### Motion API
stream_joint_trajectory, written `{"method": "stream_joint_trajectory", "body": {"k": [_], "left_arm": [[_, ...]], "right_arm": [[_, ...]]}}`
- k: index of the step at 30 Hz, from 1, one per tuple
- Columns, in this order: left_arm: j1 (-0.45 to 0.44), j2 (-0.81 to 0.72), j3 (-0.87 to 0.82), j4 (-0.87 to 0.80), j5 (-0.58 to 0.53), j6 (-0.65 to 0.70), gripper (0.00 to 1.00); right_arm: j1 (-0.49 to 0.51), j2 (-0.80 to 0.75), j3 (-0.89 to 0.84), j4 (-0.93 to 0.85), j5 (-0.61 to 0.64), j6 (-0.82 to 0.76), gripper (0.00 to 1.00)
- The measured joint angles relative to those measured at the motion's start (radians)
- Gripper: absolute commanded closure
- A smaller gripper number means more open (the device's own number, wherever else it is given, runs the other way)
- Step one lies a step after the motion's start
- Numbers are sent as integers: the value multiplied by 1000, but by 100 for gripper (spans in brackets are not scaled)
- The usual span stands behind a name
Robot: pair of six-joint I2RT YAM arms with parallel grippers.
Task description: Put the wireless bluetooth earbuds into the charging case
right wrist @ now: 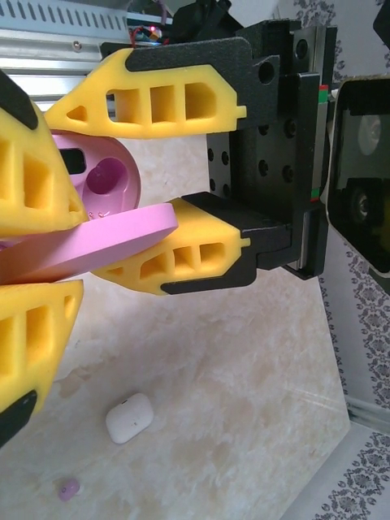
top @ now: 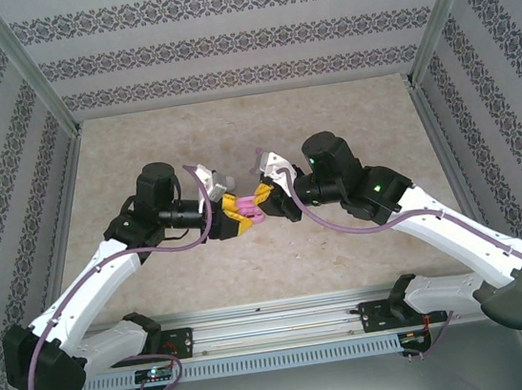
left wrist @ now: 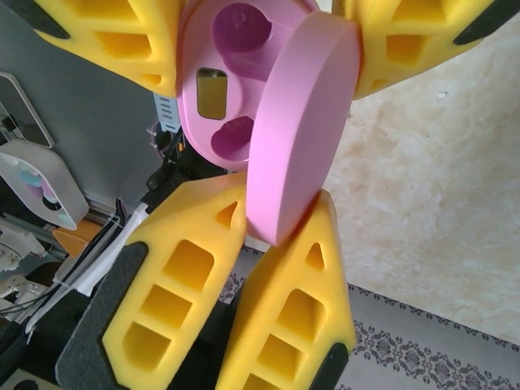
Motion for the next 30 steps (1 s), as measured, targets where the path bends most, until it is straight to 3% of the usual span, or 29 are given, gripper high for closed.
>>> {"method": "stream_joint_trajectory", "body": {"k": [8, 24, 27, 30], "left_arm": [[0, 2, 10, -36, 18, 25, 59], [-14, -42, -1, 85, 20, -8, 16], [-14, -58, -20, 114, 16, -14, 15], [-14, -64, -32, 131, 7, -14, 21]], "right_arm": [[0, -4, 6, -22, -10, -23, 100], [10, -60, -34, 89, 77, -23, 100], [14, -60, -34, 96, 81, -23, 100], [16, -60, -34, 96, 82, -22, 100]]}}
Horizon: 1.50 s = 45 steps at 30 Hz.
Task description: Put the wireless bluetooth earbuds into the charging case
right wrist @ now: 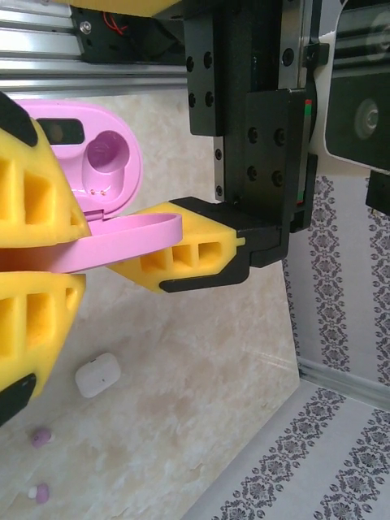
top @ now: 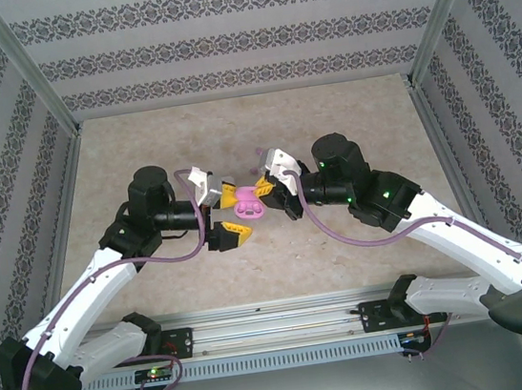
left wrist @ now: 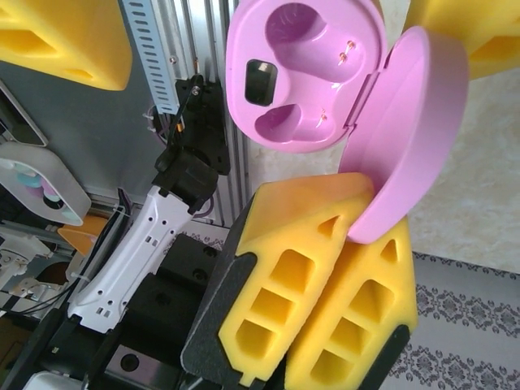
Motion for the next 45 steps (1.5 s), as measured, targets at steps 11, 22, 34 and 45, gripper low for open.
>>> {"method": "stream_joint_trajectory", "body": {"k": [11, 22, 34, 45], "left_arm": [[0, 3, -35, 61, -34, -42, 49], [1, 5, -44, 66, -35, -49, 77], [0, 5, -45, 64, -31, -49, 88], [3, 7, -45, 89, -31, -99, 89]], "right_arm": [[0, 8, 0, -1, -4, 3, 100], [0, 8, 0, -1, -5, 3, 100], [0, 8, -1, 14, -1, 42, 70], [0, -1, 0, 13, -2, 111, 41]]}}
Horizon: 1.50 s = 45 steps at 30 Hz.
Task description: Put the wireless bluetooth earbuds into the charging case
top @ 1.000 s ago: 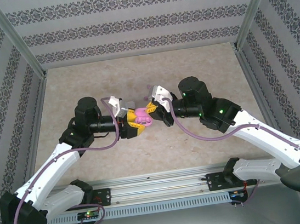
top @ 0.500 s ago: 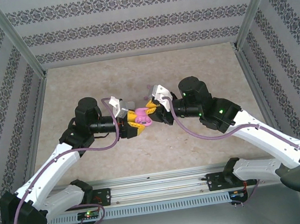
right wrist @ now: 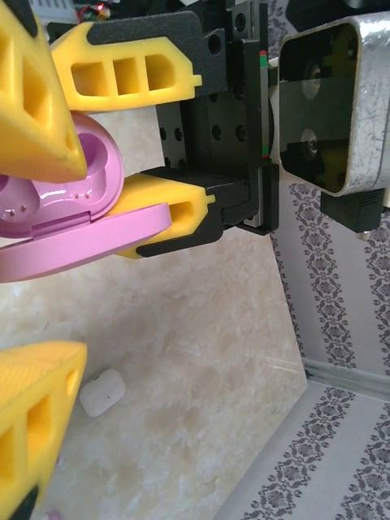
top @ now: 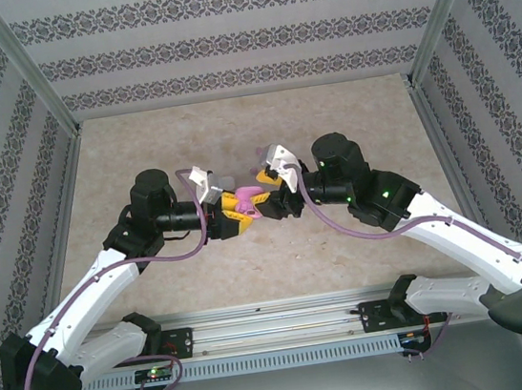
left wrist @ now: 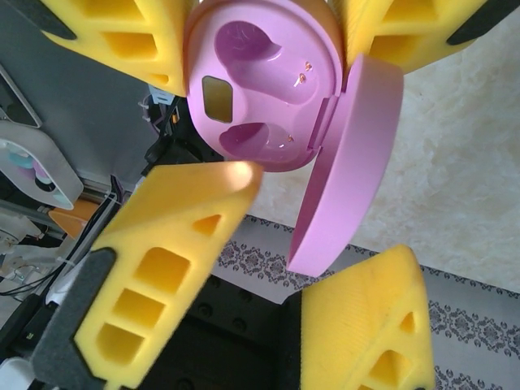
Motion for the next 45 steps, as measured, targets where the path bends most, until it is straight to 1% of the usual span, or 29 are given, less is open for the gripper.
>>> {"method": "stream_joint_trajectory", "body": {"k": [4, 8, 16, 19, 24, 27, 31, 35, 39, 42, 45], "left_arm": [[5, 6, 0, 16, 0, -29, 90], [14, 6, -2, 16, -10, -48, 93], [27, 4, -36, 15, -66, -59, 92], [27, -5, -61, 15, -87, -60, 92], [27, -39, -103, 9, -123, -60, 92], [27, -56, -113, 2, -142, -59, 92], [27, -79, -137, -10, -166, -58, 92], [34, -89, -157, -20, -186, -58, 92], [40, -90, -170, -22, -198, -58, 92], [40, -90, -172, -23, -210, -58, 92], [43, -90, -173, -23, -214, -53, 91]], "right_arm": [[0, -13, 2, 0, 0, 47, 38], [0, -14, 30, -18, 6, 105, 37], [-3, -13, 179, -104, 87, 245, 38], [-37, -9, 217, -140, 114, 309, 38], [-167, 54, 236, -192, 123, 435, 40], [-218, 151, 239, -220, 121, 455, 43], [-225, 339, 266, -270, 127, 416, 46], [-251, 582, 406, -353, 133, 445, 50], [-296, 771, 509, -361, 109, 570, 58], [-317, 869, 511, -331, 85, 693, 59], [-315, 947, 511, -291, 84, 809, 60]]}}
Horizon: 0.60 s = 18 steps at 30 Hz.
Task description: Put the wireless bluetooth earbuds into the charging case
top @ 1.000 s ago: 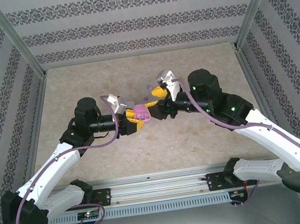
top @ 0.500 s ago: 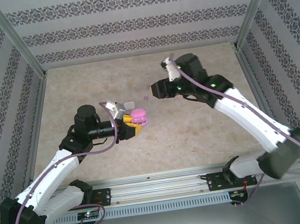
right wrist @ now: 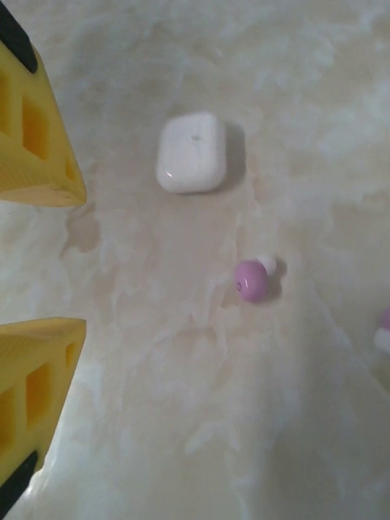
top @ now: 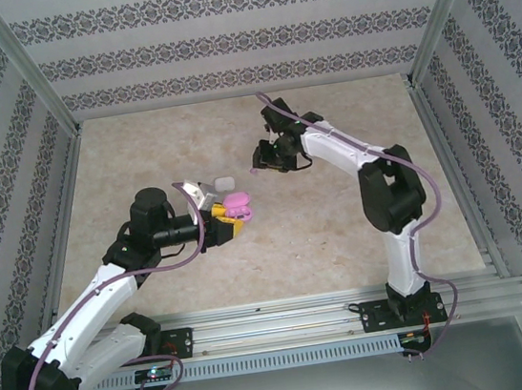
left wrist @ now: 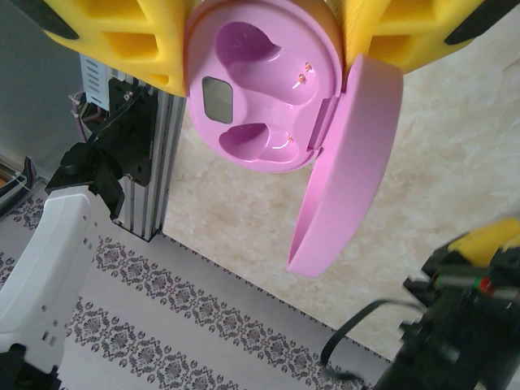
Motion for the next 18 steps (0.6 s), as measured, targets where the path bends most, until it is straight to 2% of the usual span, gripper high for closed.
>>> {"method": "stream_joint_trajectory", "body": {"k": [11, 18], "left_arm": [[7, 29, -1, 8, -3, 13, 91], [9, 56, -4, 15, -2, 29, 91]], "right_arm": [[40, 100, 48, 56, 118, 317, 60], [59, 171, 150, 43, 206, 432, 61]]}}
